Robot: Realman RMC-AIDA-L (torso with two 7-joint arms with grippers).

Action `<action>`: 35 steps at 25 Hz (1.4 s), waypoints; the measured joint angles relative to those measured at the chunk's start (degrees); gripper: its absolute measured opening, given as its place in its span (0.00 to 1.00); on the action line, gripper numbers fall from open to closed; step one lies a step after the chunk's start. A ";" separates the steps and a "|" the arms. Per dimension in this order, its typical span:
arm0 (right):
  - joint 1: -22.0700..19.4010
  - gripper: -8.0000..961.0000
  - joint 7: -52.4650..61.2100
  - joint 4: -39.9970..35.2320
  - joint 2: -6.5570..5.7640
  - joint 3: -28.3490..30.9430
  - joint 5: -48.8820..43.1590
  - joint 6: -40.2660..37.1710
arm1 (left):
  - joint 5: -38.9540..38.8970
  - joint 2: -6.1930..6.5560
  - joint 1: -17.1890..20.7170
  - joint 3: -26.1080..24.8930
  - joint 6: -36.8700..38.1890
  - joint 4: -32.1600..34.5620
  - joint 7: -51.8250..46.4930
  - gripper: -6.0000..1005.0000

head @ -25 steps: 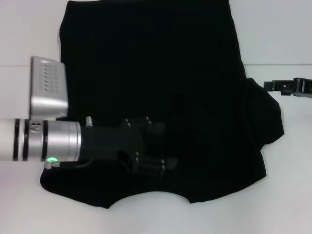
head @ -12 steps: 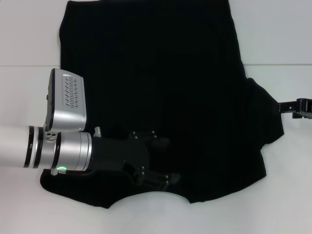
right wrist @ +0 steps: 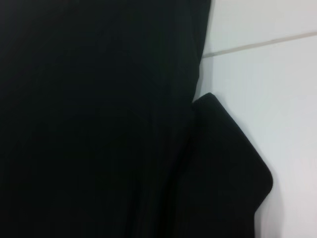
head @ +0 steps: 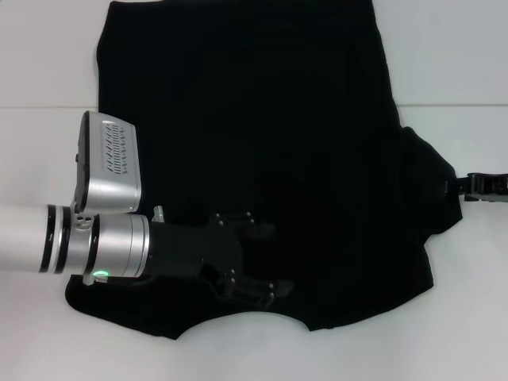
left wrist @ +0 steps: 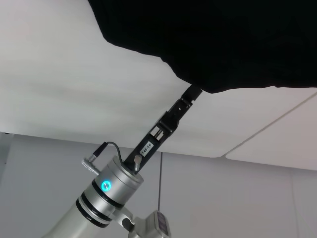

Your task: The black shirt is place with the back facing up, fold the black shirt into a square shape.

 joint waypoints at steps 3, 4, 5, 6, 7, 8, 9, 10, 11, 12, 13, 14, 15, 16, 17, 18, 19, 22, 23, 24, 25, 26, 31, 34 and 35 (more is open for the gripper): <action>0.58 0.71 -0.04 1.54 0.30 -1.03 -0.01 2.16 | 0.00 0.00 -0.02 0.19 -0.54 -0.08 -0.09 0.94; 0.66 0.71 -0.05 1.72 0.47 -1.25 -0.02 2.72 | 0.00 0.00 -0.02 0.21 -0.62 -0.12 -0.11 0.94; 0.71 0.69 -0.05 1.83 0.62 -1.42 -0.04 3.22 | 0.00 0.00 -0.02 0.21 -0.70 -0.17 -0.13 0.94; 0.78 0.68 -0.05 1.83 0.76 -1.56 -0.04 3.59 | 0.00 0.00 -0.01 0.22 -0.72 -0.19 -0.13 0.94; 0.81 0.67 -0.07 1.83 0.89 -1.65 -0.04 3.91 | 0.00 0.00 0.02 0.23 -0.76 -0.23 -0.14 0.94; 0.83 0.66 -0.16 1.84 1.05 -1.73 -0.05 4.22 | 0.00 0.00 0.02 0.23 -0.76 -0.23 -0.14 0.94; 0.84 0.64 -0.33 1.84 1.19 -1.75 -0.05 4.48 | 0.00 0.00 0.03 0.24 -0.79 -0.24 -0.14 0.94; 0.84 0.62 -0.54 1.85 1.37 -1.76 -0.05 4.80 | 0.00 0.00 0.04 0.25 -0.81 -0.25 -0.14 0.94; 0.84 0.60 -0.80 1.85 1.58 -1.77 -0.05 5.10 | 0.00 0.00 0.04 0.24 -0.83 -0.25 -0.15 0.94; 0.85 0.57 -1.05 1.85 1.72 -1.78 -0.02 5.27 | 0.00 0.00 0.05 0.18 -0.84 -0.26 -0.17 0.94; 0.84 0.55 -1.37 1.85 1.89 -1.78 0.03 5.39 | 0.00 0.00 0.06 0.12 -0.84 -0.25 -0.19 0.94; 0.83 0.52 -1.87 1.85 2.03 -1.79 0.10 5.41 | 0.00 0.00 0.06 0.07 -0.84 -0.25 -0.19 0.94; 0.82 0.50 -2.50 1.85 2.16 -1.79 0.22 5.42 | -0.01 0.00 0.07 0.00 -0.84 -0.25 -0.20 0.94; 0.82 0.47 -2.86 1.85 2.26 -1.78 0.27 5.41 | -0.02 0.00 0.06 -0.02 -0.84 -0.25 -0.20 0.94; 0.82 0.45 -3.07 1.85 2.37 -1.79 0.29 5.38 | -0.03 0.00 0.05 -0.04 -0.84 -0.25 -0.21 0.94; 0.83 0.43 -3.12 1.85 2.47 -1.79 0.30 5.37 | -0.05 0.00 0.02 -0.05 -0.84 -0.26 -0.21 0.94; 0.83 0.40 -3.13 1.85 2.58 -1.74 0.31 5.39 | -0.07 0.00 -0.01 -0.08 -0.84 -0.25 -0.21 0.94; 0.66 0.34 -3.14 1.51 2.78 -1.47 0.34 5.44 | -0.15 0.00 -0.06 -0.11 -0.84 -0.25 -0.22 0.94; 0.53 0.31 -3.15 1.37 2.83 -1.33 0.36 5.49 | -0.17 0.00 -0.06 -0.10 -0.84 -0.25 -0.22 0.94; 0.53 0.29 -3.15 1.37 2.83 -1.33 0.36 5.49 | -0.22 0.00 -0.07 -0.11 -0.84 -0.25 -0.22 0.94; 0.44 0.27 -3.15 1.34 2.83 -1.28 0.38 5.56 | -0.27 0.00 -0.07 -0.11 -0.83 -0.25 -0.22 0.94; 0.34 0.25 -3.16 1.31 2.83 -1.24 0.40 5.70 | -0.36 0.00 -0.08 -0.11 -0.83 -0.25 -0.22 0.94; -0.33 0.11 -4.16 1.28 3.06 -1.04 1.02 7.25 | -0.53 -0.01 -0.01 -0.10 -0.79 -0.25 -0.22 0.94; -1.34 0.02 -6.34 1.26 3.17 -0.99 3.73 8.26 | -0.65 -0.09 0.05 -0.17 -0.68 -0.25 -0.46 0.94; -1.76 0.02 -7.36 1.26 3.14 -0.99 5.13 8.40 | -0.78 -0.12 0.05 -0.18 -0.60 -0.25 -0.57 0.94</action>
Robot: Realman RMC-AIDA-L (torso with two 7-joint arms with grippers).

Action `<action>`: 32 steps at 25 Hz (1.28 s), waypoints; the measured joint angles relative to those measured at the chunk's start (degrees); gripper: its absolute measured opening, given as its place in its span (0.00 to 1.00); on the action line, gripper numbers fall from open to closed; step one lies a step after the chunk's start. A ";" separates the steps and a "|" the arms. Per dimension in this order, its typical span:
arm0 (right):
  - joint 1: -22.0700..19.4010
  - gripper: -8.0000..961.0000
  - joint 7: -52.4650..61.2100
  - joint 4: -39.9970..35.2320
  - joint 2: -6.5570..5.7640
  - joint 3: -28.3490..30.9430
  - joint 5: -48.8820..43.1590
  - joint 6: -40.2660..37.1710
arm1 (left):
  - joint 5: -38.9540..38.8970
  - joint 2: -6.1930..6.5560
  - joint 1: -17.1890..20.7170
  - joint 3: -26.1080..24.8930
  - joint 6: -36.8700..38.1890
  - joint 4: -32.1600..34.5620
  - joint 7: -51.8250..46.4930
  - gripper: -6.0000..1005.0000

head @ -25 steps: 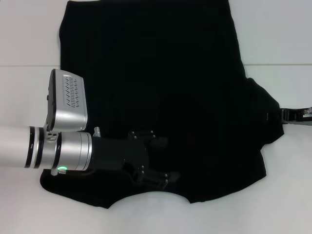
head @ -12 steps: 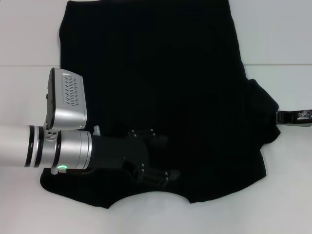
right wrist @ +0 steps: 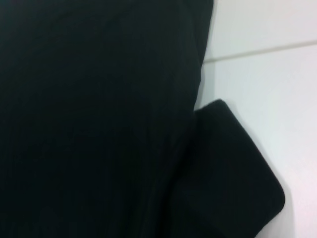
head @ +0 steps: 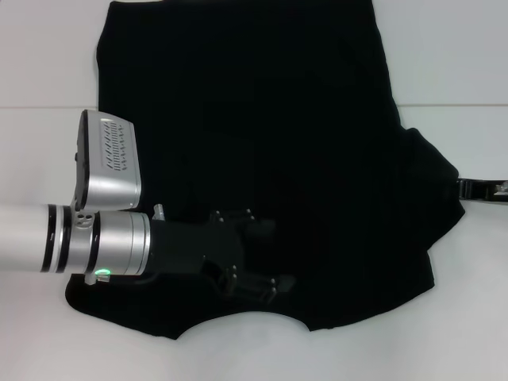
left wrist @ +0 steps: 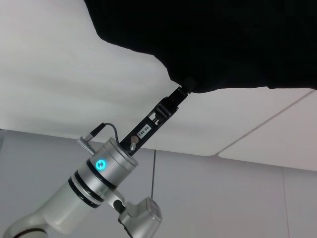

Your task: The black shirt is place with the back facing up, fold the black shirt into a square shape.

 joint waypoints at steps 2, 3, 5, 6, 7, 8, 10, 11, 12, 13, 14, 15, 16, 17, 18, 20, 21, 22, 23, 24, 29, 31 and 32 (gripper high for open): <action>-0.87 0.02 -1.81 -0.05 -0.32 0.00 2.84 0.03 | -0.50 -0.02 0.01 -0.01 0.22 -0.14 -0.23 0.94; -1.24 0.02 -2.48 -0.07 -0.48 0.01 3.95 0.04 | -0.71 -0.02 0.03 -0.02 0.28 -0.17 -0.26 0.94; -2.02 0.02 -3.97 -0.11 -0.84 0.06 6.06 0.04 | -1.06 -0.03 0.11 -0.02 0.51 -0.21 -0.42 0.94; -2.31 0.02 -4.65 -0.11 -0.98 0.19 6.91 0.12 | -1.14 -0.04 0.15 -0.02 0.61 -0.22 -0.57 0.94; -2.50 0.02 -5.22 -0.11 -1.07 0.45 7.47 0.31 | -1.18 -0.05 0.19 -0.02 0.71 -0.24 -0.78 0.94; -2.66 0.02 -5.88 -0.11 -1.13 0.84 7.91 0.60 | -1.18 -0.05 0.21 -0.01 0.75 -0.27 -0.94 0.94; -2.74 0.02 -6.97 -0.12 -1.09 1.67 8.12 1.56 | -1.18 -0.05 0.25 -0.02 0.80 -0.46 -1.11 0.94; -2.69 0.02 -7.29 -0.11 -1.01 1.91 8.13 2.03 | -1.18 -0.06 0.28 -0.01 0.83 -0.62 -1.13 0.94; -2.60 0.02 -7.54 -0.11 -0.92 2.00 8.13 2.68 | -1.18 -0.05 0.29 -0.02 0.85 -0.76 -1.14 0.94; -2.47 0.02 -7.68 -0.10 -0.82 2.00 8.14 3.33 | -1.19 -0.06 0.29 -0.02 0.86 -0.86 -1.15 0.94; -2.31 0.02 -7.73 -0.01 -0.76 1.92 8.14 4.11 | -1.18 -0.06 0.32 -0.01 0.86 -0.91 -1.14 0.94; -2.17 0.02 -7.88 0.08 -0.69 1.81 8.13 4.78 | -1.18 -0.07 0.38 -0.01 0.86 -0.98 -1.14 0.94; -2.01 0.02 -8.16 0.18 -0.61 1.70 8.13 5.29 | -1.18 -0.10 0.50 -0.01 0.86 -1.01 -1.15 0.94; -1.90 0.02 -8.57 0.23 -0.50 1.69 8.13 5.68 | -1.18 -0.12 0.59 -0.02 0.86 -1.06 -1.15 0.94; -1.80 0.02 -9.05 0.27 -0.38 1.68 8.14 6.16 | -1.18 -0.14 0.67 -0.01 0.86 -1.18 -1.15 0.94; -1.58 0.02 -9.72 0.31 -0.15 1.67 8.18 7.10 | -1.18 -0.14 0.72 -0.05 0.86 -1.41 -1.14 0.94; -1.43 0.02 -9.91 0.35 -0.07 1.65 8.18 7.48 | -1.18 -0.14 0.73 -0.09 0.86 -1.53 -1.15 0.94; -1.31 0.02 -9.96 0.39 -0.05 1.64 8.18 7.63 | -1.18 -0.14 0.73 -0.13 0.86 -1.55 -1.15 0.94; -1.18 0.02 -9.99 0.44 -0.05 1.63 8.18 7.66 | -1.18 -0.14 0.73 -0.16 0.86 -1.55 -1.16 0.94; -1.08 0.02 -10.00 0.47 -0.05 1.62 8.18 7.54 | -1.18 -0.14 0.73 -0.19 0.86 -1.56 -1.25 0.94; -0.62 0.02 -10.00 0.24 0.02 1.65 8.18 4.67 | -1.16 -0.14 0.55 -0.19 0.85 -1.58 -1.54 0.94; -0.31 0.02 -9.98 0.03 0.01 1.88 8.17 2.64 | -1.16 -0.14 0.46 -0.19 0.85 -1.58 -1.55 0.94; -0.11 0.02 -9.90 -0.06 0.00 1.97 8.17 1.62 | -1.16 -0.14 0.38 -0.19 0.85 -1.58 -1.56 0.94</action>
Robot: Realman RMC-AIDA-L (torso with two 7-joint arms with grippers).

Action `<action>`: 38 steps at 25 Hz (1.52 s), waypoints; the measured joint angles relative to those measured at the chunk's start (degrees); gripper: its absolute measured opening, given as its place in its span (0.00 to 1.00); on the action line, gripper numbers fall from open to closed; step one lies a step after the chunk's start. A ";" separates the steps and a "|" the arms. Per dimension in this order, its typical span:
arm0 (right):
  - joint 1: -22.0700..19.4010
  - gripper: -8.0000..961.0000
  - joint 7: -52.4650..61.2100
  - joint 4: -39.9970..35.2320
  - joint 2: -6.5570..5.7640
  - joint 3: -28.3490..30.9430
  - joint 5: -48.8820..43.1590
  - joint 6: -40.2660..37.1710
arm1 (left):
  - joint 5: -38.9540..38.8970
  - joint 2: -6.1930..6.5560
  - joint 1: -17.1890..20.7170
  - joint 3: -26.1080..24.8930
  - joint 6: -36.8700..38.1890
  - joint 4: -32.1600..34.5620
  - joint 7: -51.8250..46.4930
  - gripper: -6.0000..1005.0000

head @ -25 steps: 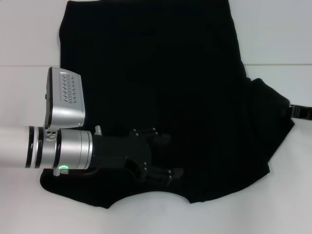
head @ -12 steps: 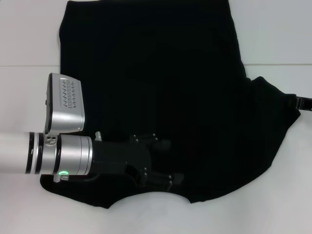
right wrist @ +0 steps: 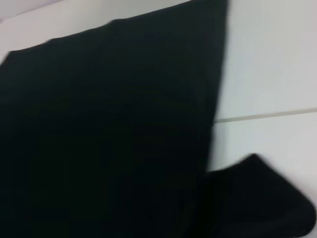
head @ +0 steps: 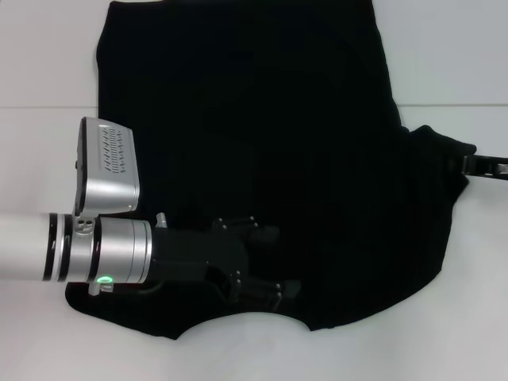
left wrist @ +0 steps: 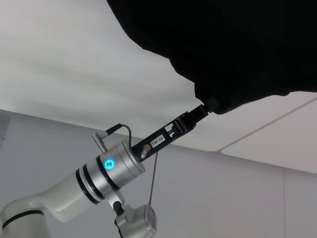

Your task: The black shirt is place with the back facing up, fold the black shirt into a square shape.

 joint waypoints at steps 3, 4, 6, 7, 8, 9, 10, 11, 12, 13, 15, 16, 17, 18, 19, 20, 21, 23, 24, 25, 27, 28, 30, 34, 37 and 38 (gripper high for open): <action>1.08 0.02 0.30 -0.10 -0.23 0.04 -0.03 -3.80 | 0.00 0.03 -0.13 0.00 0.00 0.00 -0.06 0.94; 1.63 0.02 0.32 -0.10 -0.28 0.03 -0.03 -5.38 | 0.00 0.06 -0.16 0.00 0.00 0.02 -0.08 0.94; 2.85 0.02 0.23 -0.10 -0.30 -0.20 -0.07 -7.98 | 0.00 0.09 -0.19 0.00 -0.04 0.15 -0.13 0.94; 3.58 0.02 0.20 0.00 -0.31 -0.39 -0.17 -9.07 | 0.00 0.09 -0.21 0.00 -0.08 0.22 -0.18 0.94; 4.47 0.02 0.22 0.18 -0.31 -0.67 -0.31 -10.41 | 0.00 0.09 -0.26 0.01 -0.16 0.29 -0.25 0.94; 5.11 0.02 0.29 0.34 -0.32 -0.99 -0.44 -11.21 | 0.00 0.09 -0.35 0.00 -0.32 0.34 -0.46 0.94; 5.88 0.02 0.47 0.52 -0.32 -1.52 -0.55 -12.16 | 0.00 0.09 -0.35 0.00 -0.32 0.34 -0.46 0.94; 6.42 0.02 0.75 0.60 -0.31 -2.19 -0.61 -12.93 | 0.00 0.09 -0.42 0.00 -0.40 0.34 -0.61 0.94; 7.02 0.02 1.25 0.63 -0.29 -3.23 -0.64 -13.56 | 0.00 0.10 -0.47 0.00 -0.47 0.36 -0.71 0.94; 7.68 0.02 2.08 0.64 -0.25 -4.73 -0.66 -14.23 | 0.00 0.12 -0.51 0.00 -0.51 0.37 -0.77 0.94; 8.55 0.02 3.92 0.56 -0.25 -7.90 -0.65 -14.77 | 0.00 0.16 -0.60 0.01 -0.56 0.42 -0.80 0.94; 8.96 0.02 5.00 0.43 -0.25 -9.60 -0.65 -14.75 | 0.00 0.18 -0.65 0.00 -0.57 0.43 -0.82 0.94; 9.27 0.02 5.86 0.28 -0.25 -10.87 -0.65 -14.55 | 0.00 0.20 -0.68 0.00 -0.59 0.43 -0.83 0.94; 9.54 0.02 6.58 0.16 -0.23 -11.77 -0.65 -14.27 | 0.00 0.23 -0.72 -0.01 -0.61 0.44 -0.85 0.94; 9.72 0.03 7.16 0.11 -0.22 -12.52 -0.65 -13.81 | 0.00 0.29 -0.75 -0.06 -0.62 0.45 -0.88 0.94; 9.81 0.03 7.40 0.10 -0.21 -12.67 -0.65 -13.64 | 0.00 0.31 -0.77 -0.13 -0.62 0.45 -0.89 0.94; 9.88 0.03 7.51 0.10 -0.21 -12.72 -0.65 -13.46 | 0.00 0.33 -0.77 -0.18 -0.62 0.45 -0.90 0.94; 10.00 0.03 7.64 0.09 -0.25 -12.84 -0.65 -13.44 | 0.00 0.34 -0.78 -0.26 -0.75 0.45 -0.90 0.94; 10.13 0.03 7.73 0.10 -0.29 -13.01 -0.65 -13.45 | 0.00 0.34 -0.79 -0.28 -0.90 0.45 -0.90 0.94; 10.26 0.03 7.87 0.15 -0.31 -13.29 -0.65 -13.46 | 0.00 0.35 -0.79 -0.28 -1.05 0.45 -0.90 0.94; 10.50 0.03 8.04 0.28 -0.22 -13.78 -0.65 -13.54 | 0.00 0.35 -0.82 -0.28 -1.35 0.45 -0.90 0.94; 10.64 0.03 8.09 0.35 -0.11 -14.05 -0.65 -13.56 | 0.00 0.36 -0.84 -0.28 -1.51 0.45 -0.90 0.94; 10.88 0.03 8.26 0.49 0.17 -14.42 -0.65 -13.55 | 0.00 0.36 -0.90 -0.28 -1.80 0.45 -0.90 0.94; 10.96 0.03 8.75 0.54 0.60 -15.83 -0.64 -13.49 | 0.00 0.35 -0.97 -0.26 -2.08 0.41 -0.91 0.94; 10.96 0.03 8.78 0.52 0.69 -16.78 -0.64 -13.18 | 0.00 0.35 -0.98 -0.25 -2.18 0.40 -0.90 0.94; 10.84 0.10 9.00 0.54 0.72 -16.80 -0.64 -12.65 | -0.01 0.35 -0.99 -0.26 -2.20 0.41 -0.91 0.94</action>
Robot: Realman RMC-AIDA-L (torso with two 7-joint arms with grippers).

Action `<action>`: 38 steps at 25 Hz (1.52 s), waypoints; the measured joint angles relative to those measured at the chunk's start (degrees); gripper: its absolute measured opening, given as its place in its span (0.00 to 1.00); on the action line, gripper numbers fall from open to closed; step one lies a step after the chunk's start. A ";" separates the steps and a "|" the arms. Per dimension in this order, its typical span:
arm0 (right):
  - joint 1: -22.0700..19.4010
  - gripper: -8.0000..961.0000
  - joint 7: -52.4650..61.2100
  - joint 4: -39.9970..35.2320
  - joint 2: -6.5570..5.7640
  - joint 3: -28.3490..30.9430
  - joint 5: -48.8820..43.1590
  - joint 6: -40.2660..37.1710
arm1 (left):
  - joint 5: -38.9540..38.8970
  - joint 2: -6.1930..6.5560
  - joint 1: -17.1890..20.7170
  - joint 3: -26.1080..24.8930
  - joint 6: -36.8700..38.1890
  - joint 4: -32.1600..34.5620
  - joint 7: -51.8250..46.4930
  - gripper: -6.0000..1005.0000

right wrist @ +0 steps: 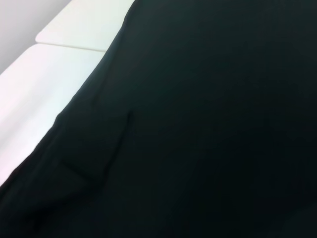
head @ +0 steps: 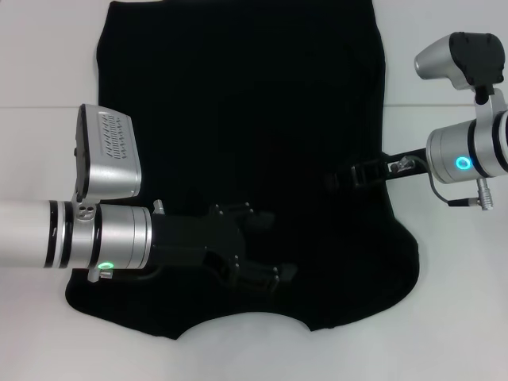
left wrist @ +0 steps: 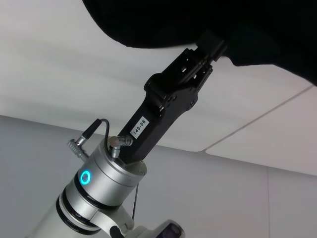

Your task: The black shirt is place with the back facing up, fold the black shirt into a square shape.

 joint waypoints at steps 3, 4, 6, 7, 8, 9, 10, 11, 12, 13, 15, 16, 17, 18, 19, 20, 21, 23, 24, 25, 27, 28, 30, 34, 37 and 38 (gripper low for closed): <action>-0.69 0.29 1.76 -0.23 -0.17 0.21 0.00 1.70 | -0.03 0.00 0.00 -0.37 -0.04 0.01 -0.01 0.94; -0.98 0.34 2.60 -0.35 -0.35 0.34 0.00 2.33 | -0.03 0.01 0.01 -0.71 -0.04 0.02 -0.05 0.94; -1.52 0.43 3.91 -0.44 -0.81 0.46 0.00 3.27 | -0.04 0.08 0.09 -1.38 0.10 0.04 -0.14 0.94; -1.76 0.47 4.51 -0.44 -1.08 0.48 0.00 3.74 | -0.05 0.11 0.14 -1.63 0.20 0.06 -0.15 0.94; -1.96 0.48 5.23 -0.34 -1.38 0.50 0.00 4.39 | -0.05 0.13 0.18 -1.81 0.26 0.09 -0.16 0.94; -2.15 0.50 6.02 -0.19 -1.66 0.49 0.00 4.91 | -0.06 0.14 0.21 -1.97 0.31 0.12 -0.17 0.94; -2.36 0.51 7.10 -0.03 -1.92 0.45 0.00 5.67 | -0.06 0.15 0.23 -2.05 0.31 0.13 -0.17 0.94; -2.62 0.52 8.30 0.04 -2.11 0.36 0.00 6.50 | -0.08 0.15 0.24 -2.09 0.32 0.14 -0.17 0.94; -2.93 0.53 9.57 0.11 -2.26 0.31 0.00 7.35 | -0.08 0.16 0.25 -2.09 0.29 0.14 -0.17 0.93; -3.11 0.55 10.17 0.15 -2.28 0.34 0.00 7.83 | -0.08 0.16 0.25 -2.09 0.22 0.14 -0.17 0.93; -3.53 0.57 11.57 0.60 -2.34 0.51 0.00 9.33 | -0.09 0.17 0.29 -2.12 0.06 0.14 -0.14 0.93; -3.61 0.58 12.14 1.03 -2.34 0.55 0.00 10.02 | -0.10 0.18 0.32 -2.11 0.03 0.14 -0.05 0.93; -3.64 0.60 12.81 1.59 -2.34 0.55 0.00 10.99 | -0.10 0.18 0.32 -2.11 0.03 0.14 -0.05 0.93; -3.64 0.61 14.14 2.84 -2.33 0.57 0.03 13.19 | -0.16 0.18 0.38 -2.12 -0.01 0.14 0.20 0.93; -3.64 0.61 14.65 3.32 -2.26 0.59 0.11 14.20 | -0.17 0.18 0.39 -2.11 -0.02 0.13 0.25 0.93; -3.64 0.61 14.65 3.32 -2.26 0.59 0.11 14.20 | -0.18 0.18 0.39 -2.12 -0.01 0.13 0.28 0.93; -3.63 0.61 15.20 3.74 -2.11 0.61 0.24 15.34 | -0.18 0.18 0.39 -2.12 -0.02 0.13 0.30 0.93; -3.62 0.60 15.78 4.27 -1.86 0.65 0.37 16.83 | -0.18 0.18 0.36 -2.12 -0.02 0.12 0.31 0.93; -3.54 0.60 16.13 4.65 -1.74 0.68 0.42 17.88 | -0.18 0.18 0.35 -2.11 -0.04 0.13 0.34 0.93; -3.40 0.60 16.32 5.09 -1.64 0.74 0.48 18.65 | -0.18 0.20 0.35 -2.12 -0.06 0.18 0.35 0.93; -3.07 0.59 16.53 5.93 -1.35 1.04 0.62 20.37 | -0.18 0.24 0.40 -2.12 -0.08 0.41 0.39 0.93; -2.97 0.59 16.54 6.17 -1.07 1.25 0.66 21.04 | -0.18 0.26 0.47 -2.17 -0.08 0.54 0.39 0.93; -2.91 0.58 16.55 6.32 -0.40 1.71 0.69 22.86 | -0.12 0.26 0.61 -2.57 -0.09 0.69 0.40 0.93; -2.91 0.57 16.33 6.56 1.01 2.82 0.70 26.02 | 0.05 0.33 0.64 -2.90 -0.09 0.77 0.30 0.93; -2.80 0.56 16.09 6.70 1.99 3.41 0.70 28.11 | 0.08 0.43 0.66 -2.90 -0.09 0.82 0.17 0.93; -2.77 0.56 16.06 6.70 2.34 3.50 0.70 28.62 | 0.12 0.45 0.67 -2.90 -0.09 0.89 0.16 0.93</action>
